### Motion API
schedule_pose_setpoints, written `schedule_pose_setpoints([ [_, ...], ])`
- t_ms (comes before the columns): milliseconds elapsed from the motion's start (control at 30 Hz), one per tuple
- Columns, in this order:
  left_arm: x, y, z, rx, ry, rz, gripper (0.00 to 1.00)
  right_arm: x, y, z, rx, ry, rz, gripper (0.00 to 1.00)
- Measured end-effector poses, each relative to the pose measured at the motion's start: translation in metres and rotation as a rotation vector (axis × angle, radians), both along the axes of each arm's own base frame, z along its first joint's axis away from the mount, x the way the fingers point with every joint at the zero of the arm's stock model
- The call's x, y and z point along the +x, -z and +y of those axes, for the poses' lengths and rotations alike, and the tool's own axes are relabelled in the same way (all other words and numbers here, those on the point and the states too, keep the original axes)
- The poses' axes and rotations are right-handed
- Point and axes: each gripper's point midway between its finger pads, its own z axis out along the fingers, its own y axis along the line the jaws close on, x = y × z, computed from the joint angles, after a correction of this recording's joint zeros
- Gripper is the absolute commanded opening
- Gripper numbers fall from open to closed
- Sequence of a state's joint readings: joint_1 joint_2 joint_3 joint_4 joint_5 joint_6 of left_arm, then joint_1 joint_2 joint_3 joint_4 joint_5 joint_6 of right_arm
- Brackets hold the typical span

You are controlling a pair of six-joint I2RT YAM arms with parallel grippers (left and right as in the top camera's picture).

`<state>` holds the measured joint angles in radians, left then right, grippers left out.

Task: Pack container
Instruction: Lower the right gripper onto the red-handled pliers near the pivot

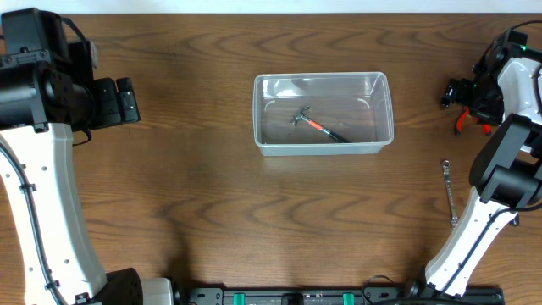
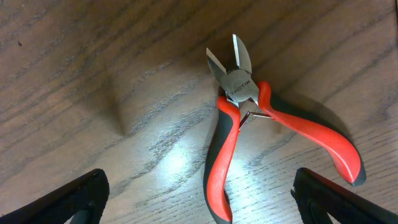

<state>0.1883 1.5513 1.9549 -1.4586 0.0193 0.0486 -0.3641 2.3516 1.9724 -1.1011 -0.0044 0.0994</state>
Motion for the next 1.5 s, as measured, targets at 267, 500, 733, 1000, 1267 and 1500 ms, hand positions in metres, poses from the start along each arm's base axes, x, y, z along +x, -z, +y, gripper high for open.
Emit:
schedule_pose_setpoints([
  [267, 0.0, 0.0, 0.0, 0.0, 0.0, 0.0, 0.98, 0.0, 0.013, 0.006, 0.01, -0.007, 0.025, 0.98],
  [500, 0.0, 0.0, 0.0, 0.0, 0.0, 0.0, 0.98, 0.0, 0.02, 0.009, 0.014, -0.013, 0.034, 0.99],
  [733, 0.0, 0.0, 0.0, 0.0, 0.0, 0.0, 0.98, 0.002, 0.021, 0.008, 0.011, -0.013, 0.029, 0.98],
  [1000, 0.0, 0.0, 0.0, 0.0, 0.0, 0.0, 0.98, 0.002, 0.021, 0.008, 0.01, -0.012, 0.027, 0.82],
  [1267, 0.0, 0.0, 0.0, 0.0, 0.0, 0.0, 0.98, 0.003, 0.021, 0.007, 0.01, -0.002, 0.025, 0.68],
  [1500, 0.0, 0.0, 0.0, 0.0, 0.0, 0.0, 0.98, 0.002, 0.022, 0.005, 0.0, 0.033, 0.029, 0.58],
])
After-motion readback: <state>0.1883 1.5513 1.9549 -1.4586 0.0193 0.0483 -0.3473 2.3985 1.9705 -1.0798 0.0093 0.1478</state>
